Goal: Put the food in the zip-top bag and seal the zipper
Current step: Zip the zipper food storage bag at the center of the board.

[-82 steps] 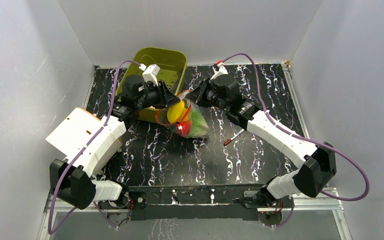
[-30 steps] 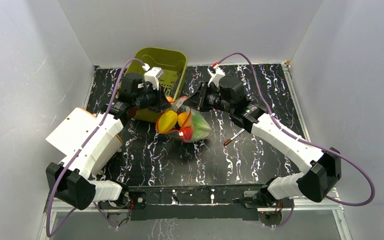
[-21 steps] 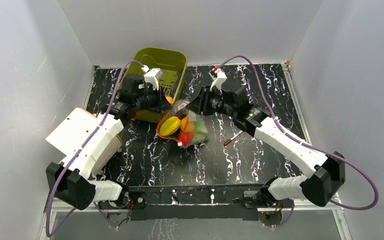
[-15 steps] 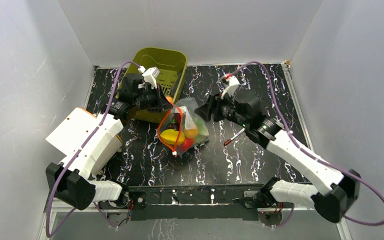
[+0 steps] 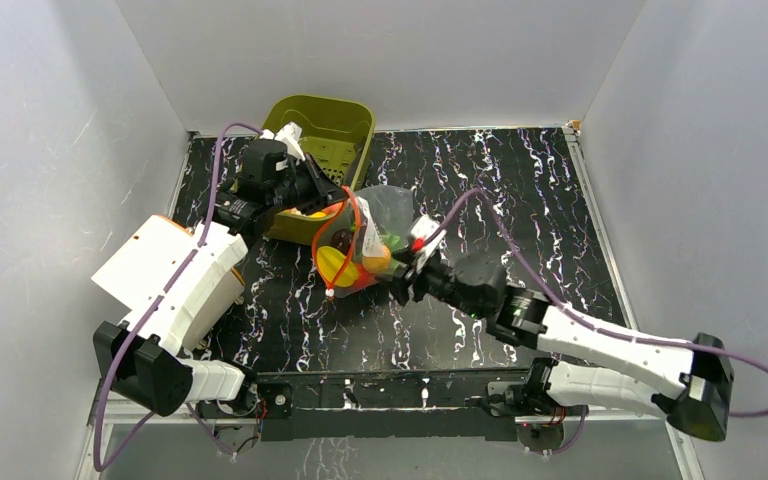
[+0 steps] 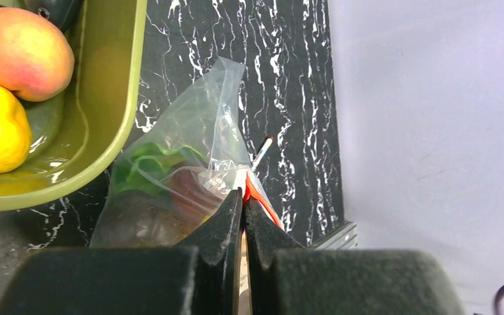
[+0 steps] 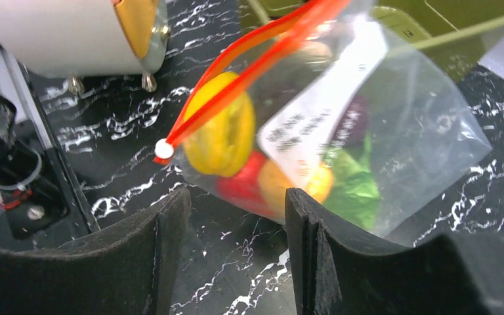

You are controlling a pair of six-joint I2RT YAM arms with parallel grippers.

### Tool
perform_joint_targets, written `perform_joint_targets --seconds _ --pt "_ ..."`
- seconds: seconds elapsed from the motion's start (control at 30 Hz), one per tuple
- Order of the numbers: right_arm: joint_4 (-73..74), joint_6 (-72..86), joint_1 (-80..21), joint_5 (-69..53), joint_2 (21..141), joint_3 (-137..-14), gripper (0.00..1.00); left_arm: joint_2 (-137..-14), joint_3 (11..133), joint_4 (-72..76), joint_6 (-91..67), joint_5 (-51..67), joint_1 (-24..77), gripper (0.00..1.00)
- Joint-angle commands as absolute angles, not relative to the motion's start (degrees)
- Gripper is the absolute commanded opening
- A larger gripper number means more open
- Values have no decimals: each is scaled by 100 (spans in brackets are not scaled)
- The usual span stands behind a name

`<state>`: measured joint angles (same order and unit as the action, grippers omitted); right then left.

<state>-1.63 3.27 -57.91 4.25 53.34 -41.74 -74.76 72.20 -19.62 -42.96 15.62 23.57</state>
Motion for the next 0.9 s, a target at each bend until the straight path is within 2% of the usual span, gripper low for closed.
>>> perform_joint_targets --seconds 0.0,0.1,0.23,0.43,0.57,0.73,0.8,0.87 --pt "-1744 -1108 -6587 1475 5666 -3821 53 -7542 7477 -1667 -5016 1546 2338 0" --pt "-2864 -1728 -7061 1725 5991 -3401 57 -7559 7417 -1582 -5313 1581 2329 0" --pt "-5096 -3109 -7759 2603 6780 -2829 62 -7534 7273 -1440 -5641 1569 2330 0" --pt "-7001 -3828 -7853 2711 7949 -2654 71 -7430 7007 -1227 -6253 1720 2320 0" --pt "-8459 -4403 -7941 3007 8976 -2769 73 -7319 6864 -1154 -6525 1696 2321 0" --pt "-8844 -4623 -8019 3244 9837 -3274 73 -7243 6739 -1120 -6728 1729 2312 0" --pt "-8994 -4660 -8064 3502 10119 -3404 80 -7236 6697 -1110 -6812 1767 2307 0" --pt "-9075 -4812 -8129 3753 10357 -3563 80 -7222 6616 -1032 -6914 1830 2303 0"
